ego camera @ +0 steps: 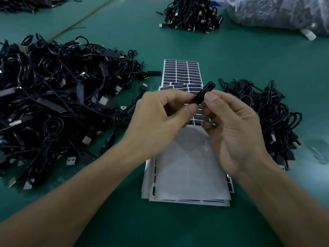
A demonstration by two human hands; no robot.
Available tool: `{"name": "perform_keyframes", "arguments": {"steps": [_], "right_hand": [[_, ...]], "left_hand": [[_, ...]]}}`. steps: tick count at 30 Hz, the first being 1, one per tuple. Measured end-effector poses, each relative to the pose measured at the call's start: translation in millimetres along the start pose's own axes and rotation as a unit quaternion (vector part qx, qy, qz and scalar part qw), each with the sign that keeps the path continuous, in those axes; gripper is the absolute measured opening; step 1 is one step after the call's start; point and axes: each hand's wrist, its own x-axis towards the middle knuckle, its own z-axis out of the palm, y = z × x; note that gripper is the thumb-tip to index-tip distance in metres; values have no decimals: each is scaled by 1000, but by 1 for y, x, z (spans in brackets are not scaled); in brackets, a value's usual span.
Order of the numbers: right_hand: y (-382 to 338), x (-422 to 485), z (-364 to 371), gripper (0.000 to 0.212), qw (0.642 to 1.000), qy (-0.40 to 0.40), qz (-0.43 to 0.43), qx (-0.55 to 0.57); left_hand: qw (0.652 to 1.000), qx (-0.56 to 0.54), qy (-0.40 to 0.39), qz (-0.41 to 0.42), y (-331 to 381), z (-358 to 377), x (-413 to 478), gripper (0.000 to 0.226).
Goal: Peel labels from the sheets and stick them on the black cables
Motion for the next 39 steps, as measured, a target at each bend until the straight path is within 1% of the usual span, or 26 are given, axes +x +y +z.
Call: {"name": "perform_keyframes", "arguments": {"steps": [3, 8, 11, 14, 16, 18, 20, 24, 29, 32, 34, 37, 39], "right_hand": [[2, 1, -1, 7, 1000, 5, -7, -9], [4, 3, -1, 11, 1000, -5, -8, -21], [5, 3, -2, 10, 1000, -3, -12, -27], [7, 2, -2, 4, 998, -9, -30, -58], [7, 2, -3, 14, 996, -13, -39, -80], [8, 2, -3, 19, 995, -14, -40, -90], [8, 2, -3, 19, 995, -11, -39, -90], [7, 3, -4, 14, 996, -7, -39, -80], [8, 3, -4, 15, 996, -10, -46, -72], [7, 3, -5, 15, 997, -15, -46, -66], [7, 3, -5, 16, 997, -19, -46, -64], [8, 3, -5, 18, 996, -17, -52, -73], [9, 3, -4, 19, 995, -13, -57, -79]], "left_hand": [[998, -50, -24, -33, 0, -1, -1, 24], [989, -117, -57, -71, 3, -1, -2, 29], [983, -149, -63, -92, 4, -1, -1, 27], [982, -156, -48, -100, 3, -1, -1, 22], [983, -154, -40, -96, 3, -1, -1, 22], [982, -160, -38, -94, 3, 0, -2, 25], [979, -172, -44, -96, 3, -1, -2, 25], [979, -169, -60, -96, 4, -3, -2, 33], [976, -182, -53, -105, 5, -2, -3, 29], [975, -185, -48, -109, 5, -1, -3, 31], [976, -181, -45, -111, 4, -1, -2, 35], [977, -169, -40, -120, 1, -1, -2, 49], [977, -167, -36, -124, 1, -2, -2, 53]]}}
